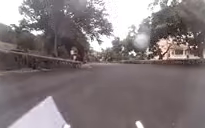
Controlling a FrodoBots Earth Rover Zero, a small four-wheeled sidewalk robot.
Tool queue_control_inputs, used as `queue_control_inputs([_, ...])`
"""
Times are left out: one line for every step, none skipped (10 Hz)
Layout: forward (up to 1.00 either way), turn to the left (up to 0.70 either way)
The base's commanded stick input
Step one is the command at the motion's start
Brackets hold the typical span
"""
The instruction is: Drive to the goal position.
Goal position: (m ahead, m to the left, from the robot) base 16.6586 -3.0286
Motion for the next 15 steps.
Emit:
queue_control_inputs([1.00, -0.11])
queue_control_inputs([1.00, 0.00])
queue_control_inputs([1.00, 0.00])
queue_control_inputs([1.00, 0.00])
queue_control_inputs([1.00, -0.19])
queue_control_inputs([1.00, -0.08])
queue_control_inputs([1.00, -0.03])
queue_control_inputs([1.00, -0.18])
queue_control_inputs([1.00, -0.33])
queue_control_inputs([1.00, 0.00])
queue_control_inputs([1.00, 0.00])
queue_control_inputs([1.00, -0.33])
queue_control_inputs([1.00, -0.17])
queue_control_inputs([1.00, -0.02])
queue_control_inputs([1.00, -0.24])
